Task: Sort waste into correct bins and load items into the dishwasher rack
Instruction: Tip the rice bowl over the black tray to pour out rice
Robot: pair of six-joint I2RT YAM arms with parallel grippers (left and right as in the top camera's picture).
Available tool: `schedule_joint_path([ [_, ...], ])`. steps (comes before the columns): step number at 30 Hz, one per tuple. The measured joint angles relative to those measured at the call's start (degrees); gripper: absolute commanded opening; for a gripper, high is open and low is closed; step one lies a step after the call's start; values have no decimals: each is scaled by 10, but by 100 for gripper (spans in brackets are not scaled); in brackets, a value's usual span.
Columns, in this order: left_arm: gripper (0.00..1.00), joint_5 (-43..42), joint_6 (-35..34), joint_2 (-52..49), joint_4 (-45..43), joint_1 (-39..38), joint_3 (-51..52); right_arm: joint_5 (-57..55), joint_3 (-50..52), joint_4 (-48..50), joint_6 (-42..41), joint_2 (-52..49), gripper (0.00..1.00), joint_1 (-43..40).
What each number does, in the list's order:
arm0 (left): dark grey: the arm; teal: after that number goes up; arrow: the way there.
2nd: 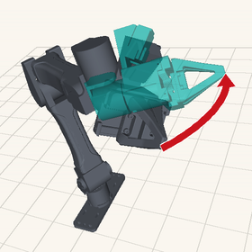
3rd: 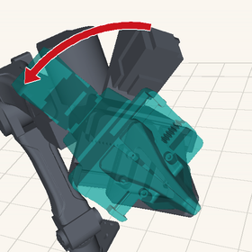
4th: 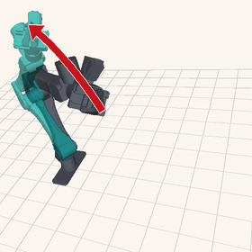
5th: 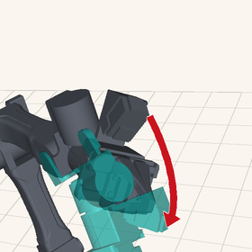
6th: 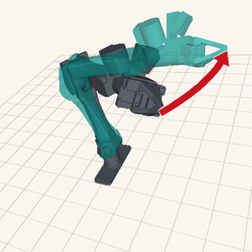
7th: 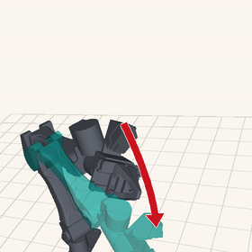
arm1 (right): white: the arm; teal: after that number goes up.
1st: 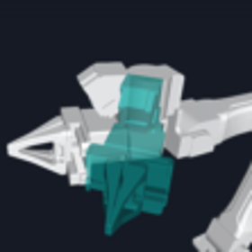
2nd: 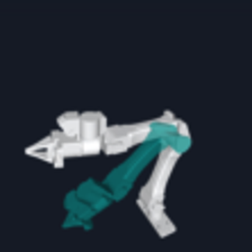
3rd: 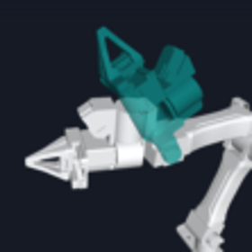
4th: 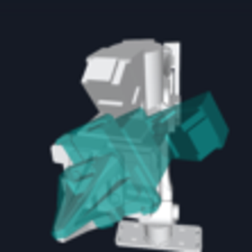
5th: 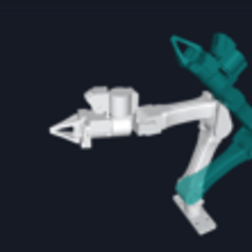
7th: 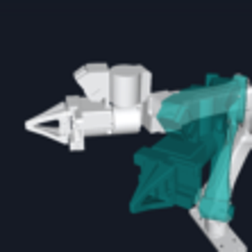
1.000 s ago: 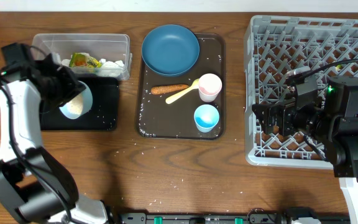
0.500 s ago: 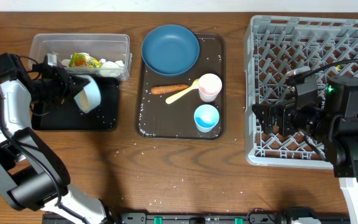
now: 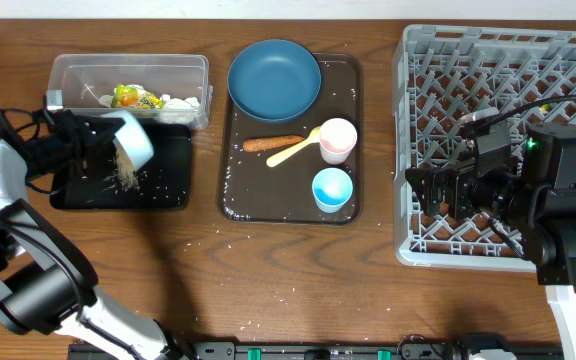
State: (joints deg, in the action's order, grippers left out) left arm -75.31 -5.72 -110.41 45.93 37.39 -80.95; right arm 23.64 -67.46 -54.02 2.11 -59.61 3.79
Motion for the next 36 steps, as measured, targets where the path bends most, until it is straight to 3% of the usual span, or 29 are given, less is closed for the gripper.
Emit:
schedule_joint_path([
  [11, 6, -113, -1, -73, -12, 15, 1, 0, 0, 0, 0, 0, 99, 0],
  [21, 6, -130, -13, -72, -12, 16, 1, 0, 0, -2, 0, 0, 99, 0],
  [36, 6, -133, -7, -72, 58, 27, 1, 0, 0, -2, 0, 0, 99, 0],
])
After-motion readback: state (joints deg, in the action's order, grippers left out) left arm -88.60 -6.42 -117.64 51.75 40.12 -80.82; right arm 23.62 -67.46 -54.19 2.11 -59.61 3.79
